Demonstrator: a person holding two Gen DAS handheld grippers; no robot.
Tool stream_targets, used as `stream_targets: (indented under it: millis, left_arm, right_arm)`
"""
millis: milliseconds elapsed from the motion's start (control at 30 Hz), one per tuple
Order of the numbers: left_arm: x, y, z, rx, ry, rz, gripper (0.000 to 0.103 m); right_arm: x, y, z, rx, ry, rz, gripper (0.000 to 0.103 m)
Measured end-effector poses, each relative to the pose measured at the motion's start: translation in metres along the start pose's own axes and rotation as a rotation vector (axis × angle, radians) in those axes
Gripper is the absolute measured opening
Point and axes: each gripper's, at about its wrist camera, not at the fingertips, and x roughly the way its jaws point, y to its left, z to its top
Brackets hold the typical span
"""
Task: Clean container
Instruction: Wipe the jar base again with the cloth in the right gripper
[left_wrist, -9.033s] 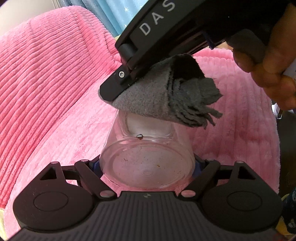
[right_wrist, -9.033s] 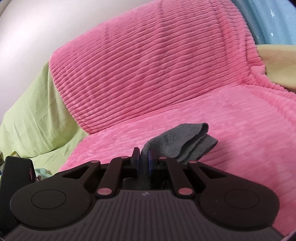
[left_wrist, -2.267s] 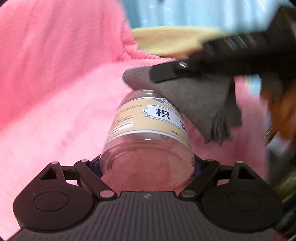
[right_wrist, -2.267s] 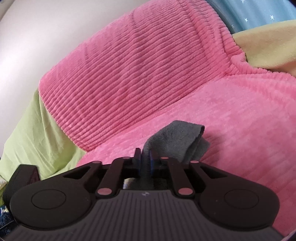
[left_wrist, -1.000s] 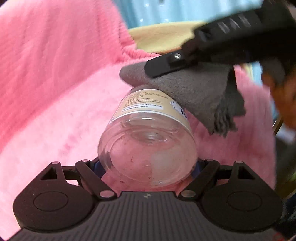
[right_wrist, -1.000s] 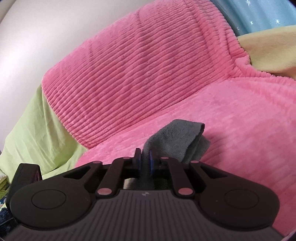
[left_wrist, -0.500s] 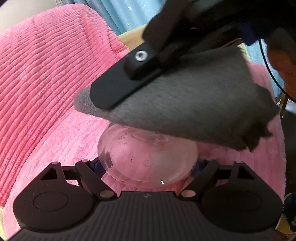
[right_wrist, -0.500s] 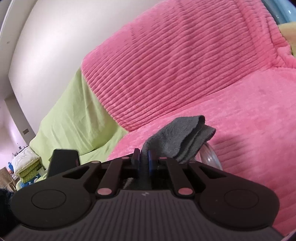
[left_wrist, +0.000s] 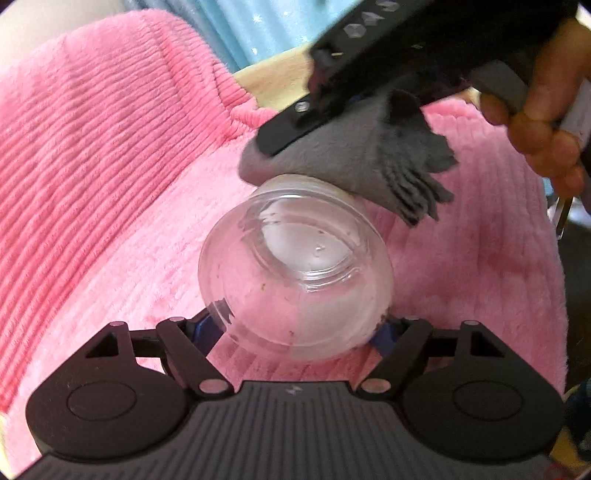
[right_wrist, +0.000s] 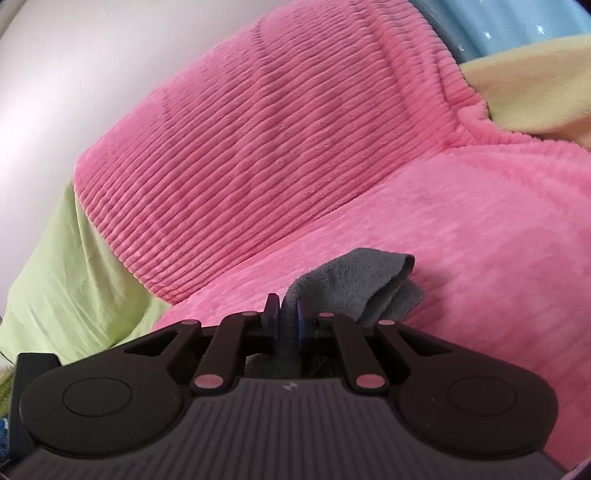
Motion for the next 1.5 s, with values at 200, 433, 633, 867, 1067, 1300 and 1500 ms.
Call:
stream_targets:
  millis: [200, 433, 633, 867, 1067, 1300, 1500]
  left_arm:
    - [0.002, 0.032, 0.003, -0.299, 0.002, -0.196, 0.086]
    - [-0.01, -0.006, 0.001, 0.011, -0.031, -0.005, 0.085]
    - [-0.009, -0.019, -0.004, 0.137, -0.033, 0.058, 0.085]
    - [-0.005, -0.015, -0.006, 0.114, -0.022, 0.041, 0.085]
    - [-0.004, -0.017, -0.008, 0.125, -0.024, 0.044, 0.085]
    - [-0.005, -0.018, -0.008, 0.108, -0.036, 0.047, 0.086]
    - [-0.005, -0.006, -0.007, 0.049, -0.016, 0.023, 0.084]
  right_arm:
    - [-0.005, 0.009, -0.001, -0.015, 0.03, 0.047, 0.006]
    - [-0.017, 0.014, 0.001, -0.018, 0.08, 0.087, 0.008]
    - [-0.019, 0.038, -0.007, -0.092, 0.162, 0.257, 0.008]
    - [-0.009, 0.045, -0.013, -0.127, 0.204, 0.3, 0.005]
    - [0.0, 0.041, -0.005, -0.165, 0.116, 0.179, 0.004]
    - [-0.001, 0.032, 0.002, -0.178, 0.01, -0.007, 0.006]
    - [-0.006, 0.018, 0.009, -0.078, -0.003, -0.012, 0.006]
